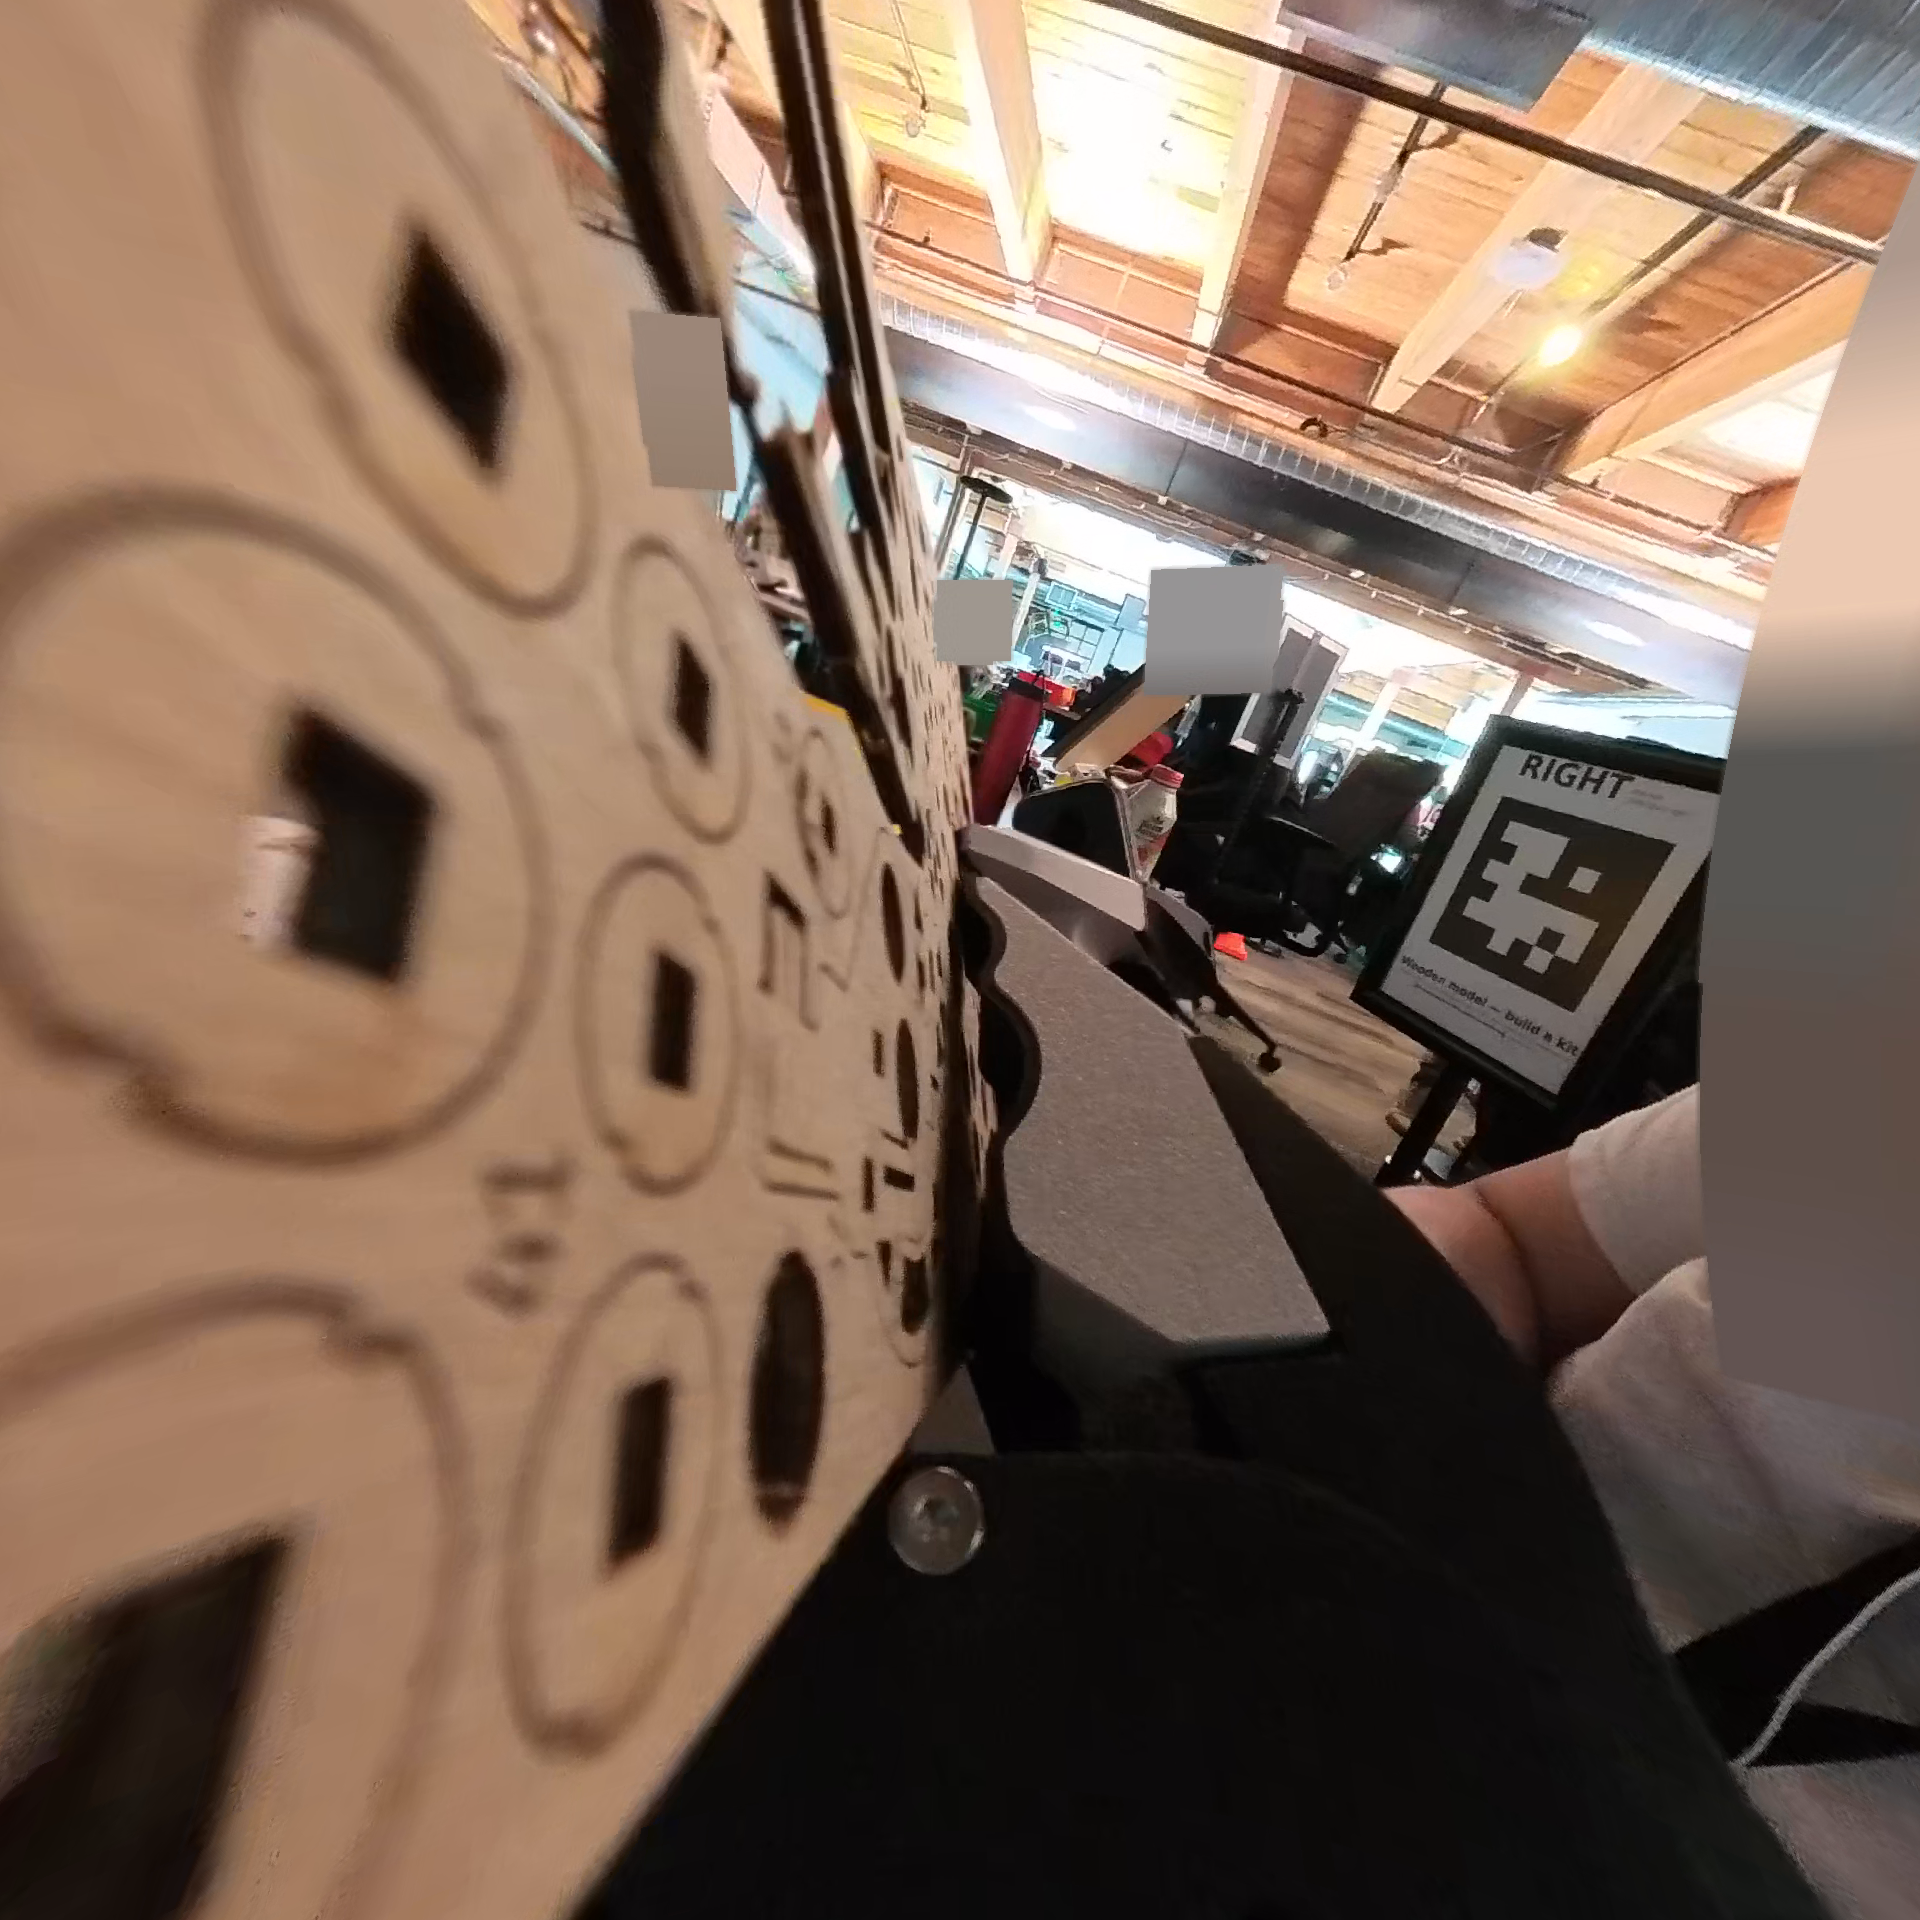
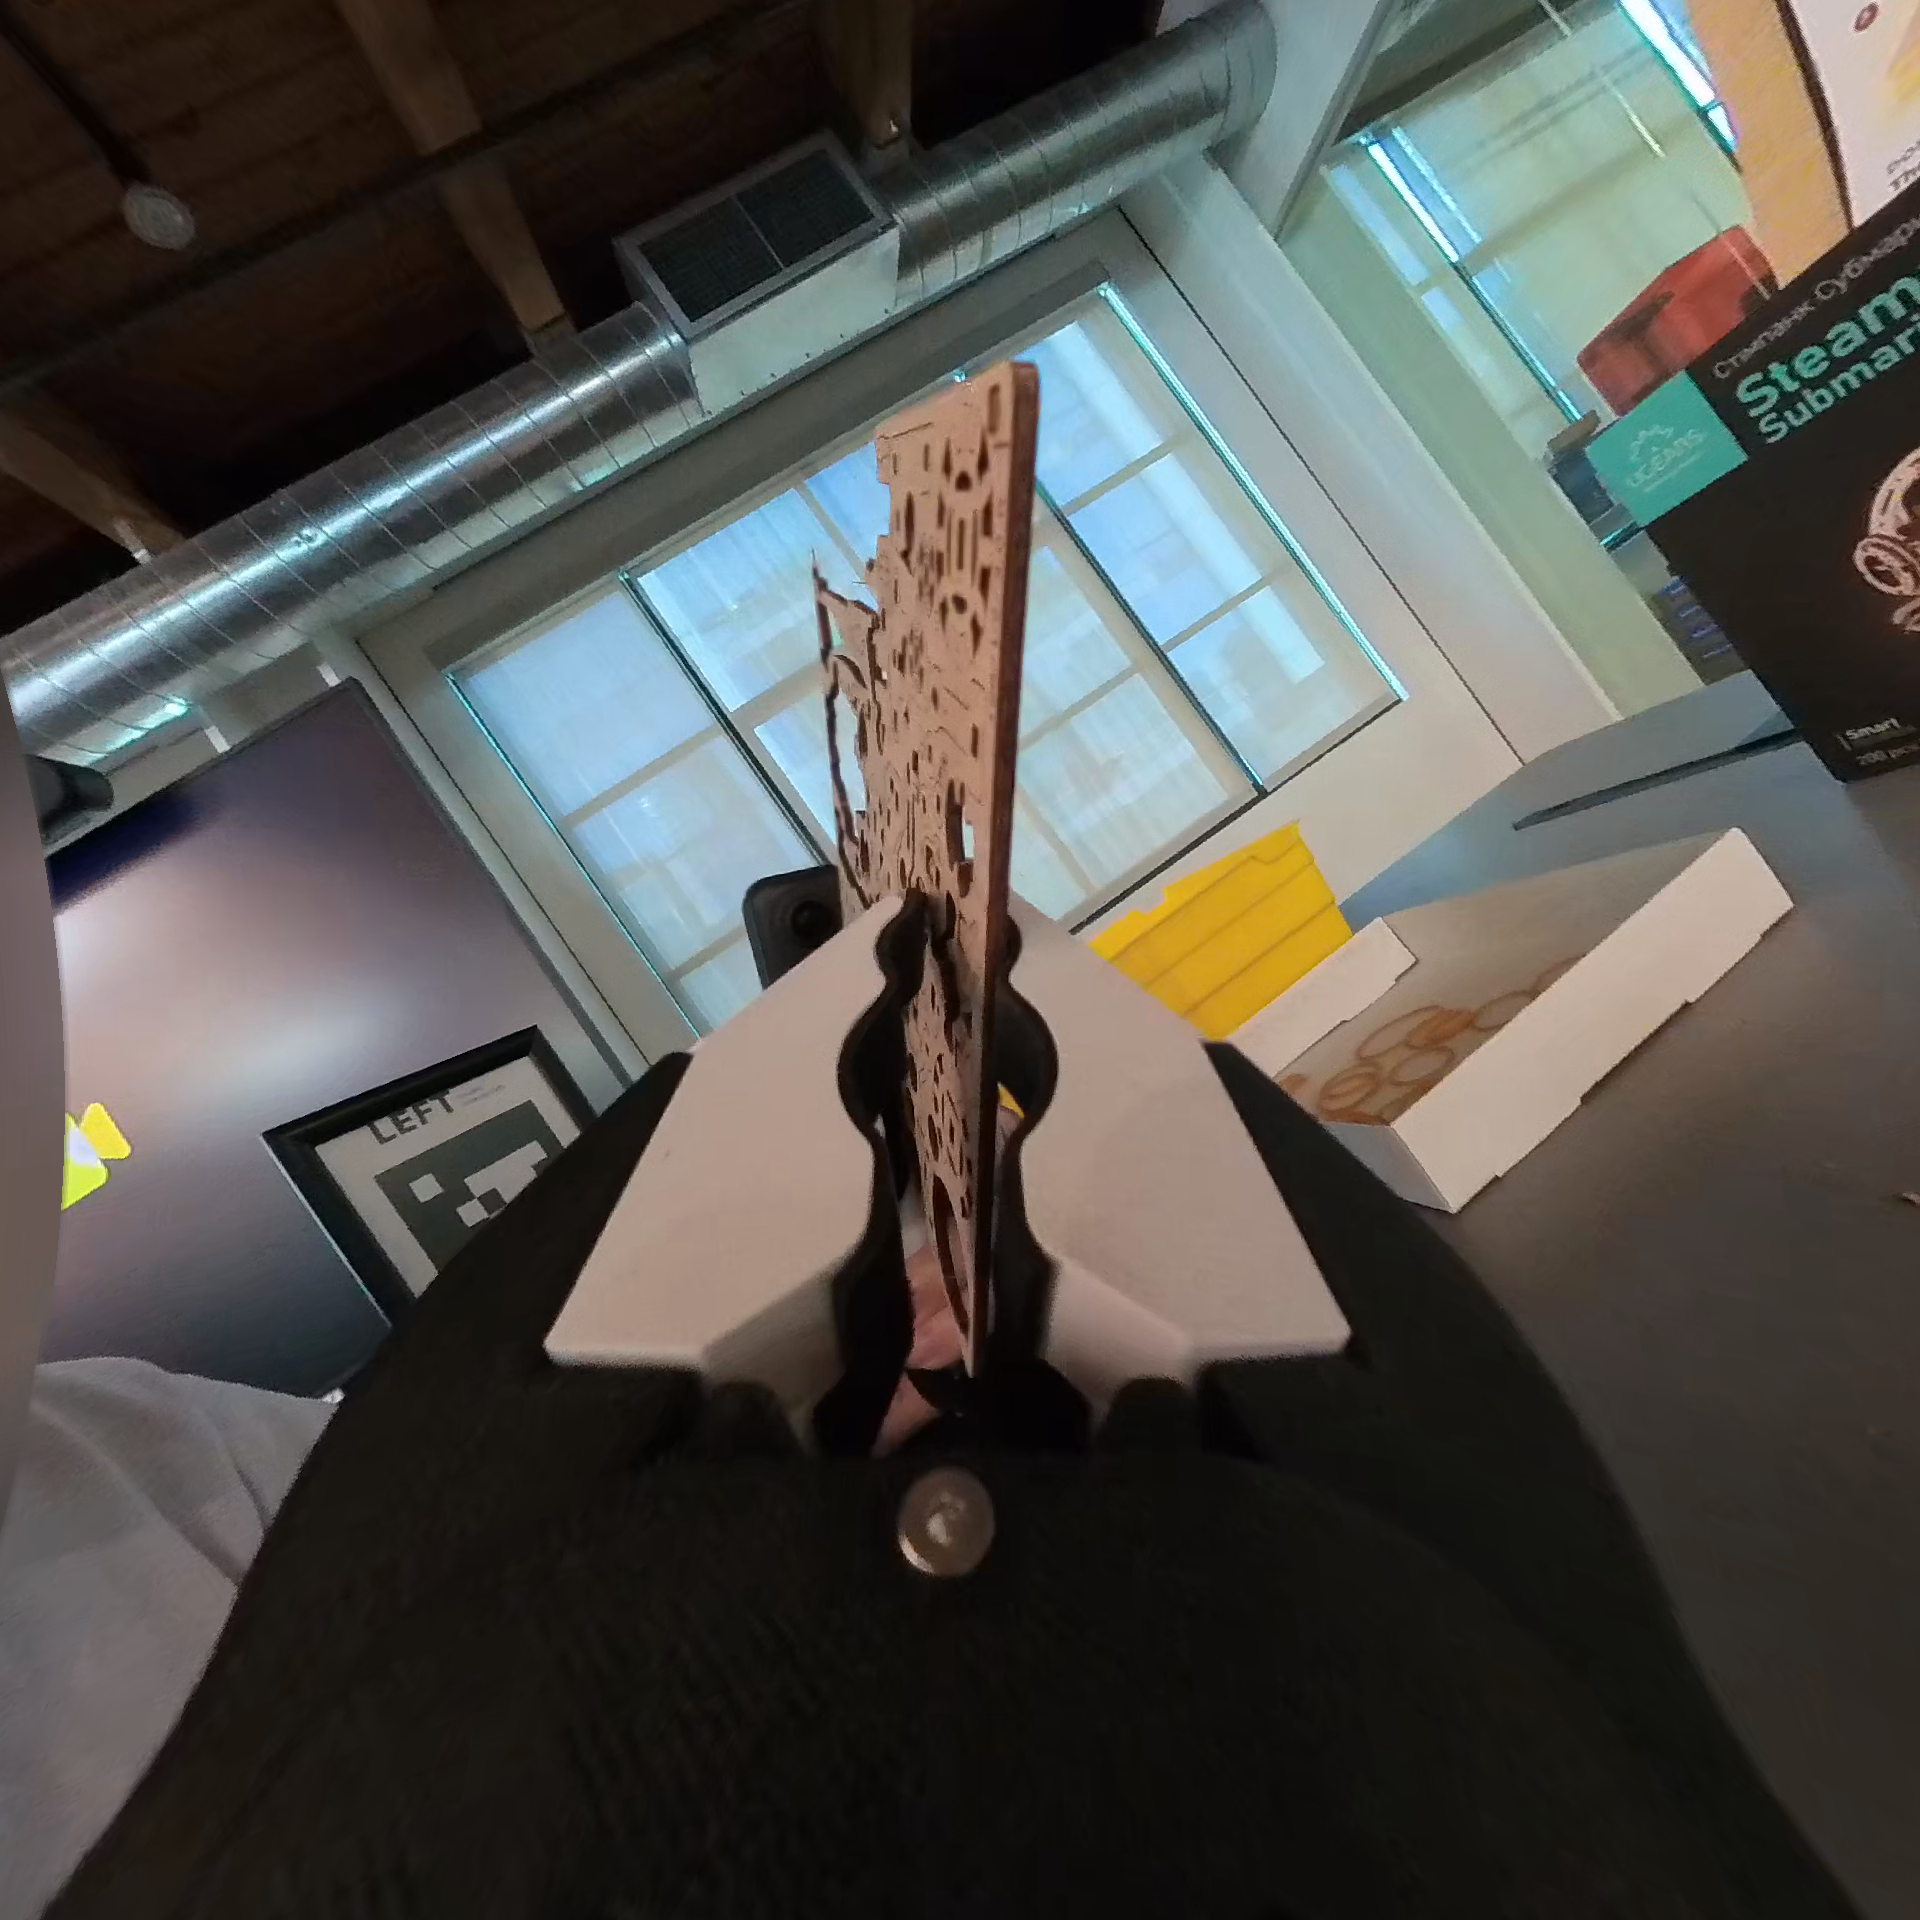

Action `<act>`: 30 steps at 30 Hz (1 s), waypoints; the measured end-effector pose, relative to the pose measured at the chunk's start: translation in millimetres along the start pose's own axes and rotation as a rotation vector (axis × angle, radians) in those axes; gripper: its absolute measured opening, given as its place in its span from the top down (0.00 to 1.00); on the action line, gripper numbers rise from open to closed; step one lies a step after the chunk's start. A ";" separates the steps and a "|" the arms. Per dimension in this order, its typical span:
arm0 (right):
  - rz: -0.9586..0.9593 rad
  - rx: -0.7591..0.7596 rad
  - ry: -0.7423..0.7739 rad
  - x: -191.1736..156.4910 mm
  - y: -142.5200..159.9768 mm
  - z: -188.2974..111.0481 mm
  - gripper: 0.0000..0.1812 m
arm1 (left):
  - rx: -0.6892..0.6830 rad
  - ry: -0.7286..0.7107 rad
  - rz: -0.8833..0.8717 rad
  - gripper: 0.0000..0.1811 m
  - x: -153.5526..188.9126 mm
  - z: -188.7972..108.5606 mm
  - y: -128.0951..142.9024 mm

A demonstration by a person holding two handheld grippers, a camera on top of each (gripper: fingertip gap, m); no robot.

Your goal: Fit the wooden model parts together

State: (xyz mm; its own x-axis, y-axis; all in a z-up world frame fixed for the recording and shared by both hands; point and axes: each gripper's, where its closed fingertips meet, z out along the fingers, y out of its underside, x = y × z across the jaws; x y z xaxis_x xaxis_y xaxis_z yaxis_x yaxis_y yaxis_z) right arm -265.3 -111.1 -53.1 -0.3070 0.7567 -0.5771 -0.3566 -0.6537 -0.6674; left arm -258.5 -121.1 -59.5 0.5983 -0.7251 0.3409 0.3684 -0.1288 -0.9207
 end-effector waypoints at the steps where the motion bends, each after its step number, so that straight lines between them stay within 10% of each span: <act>1: -0.010 0.003 0.006 -0.3 -0.3 -0.1 0.97 | 0.001 0.000 0.001 1.00 0.5 0.1 -0.1; 20: 0.147 0.046 -0.130 -8.5 -3.0 -5.7 0.98 | 0.025 0.065 -0.090 1.00 2.6 -0.5 -2.3; 30: -0.190 -0.043 -0.072 -14.7 -18.4 -21.7 0.88 | 0.057 0.185 -0.340 1.00 -0.6 -3.9 -7.9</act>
State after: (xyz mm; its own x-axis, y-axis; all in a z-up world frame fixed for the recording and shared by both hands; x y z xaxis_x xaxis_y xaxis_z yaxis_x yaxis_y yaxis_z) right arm -235.1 -110.1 -42.6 -0.3008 0.8635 -0.4049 -0.3770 -0.4977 -0.7812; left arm -264.6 -122.3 -53.2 0.2989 -0.7581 0.5797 0.5658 -0.3484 -0.7473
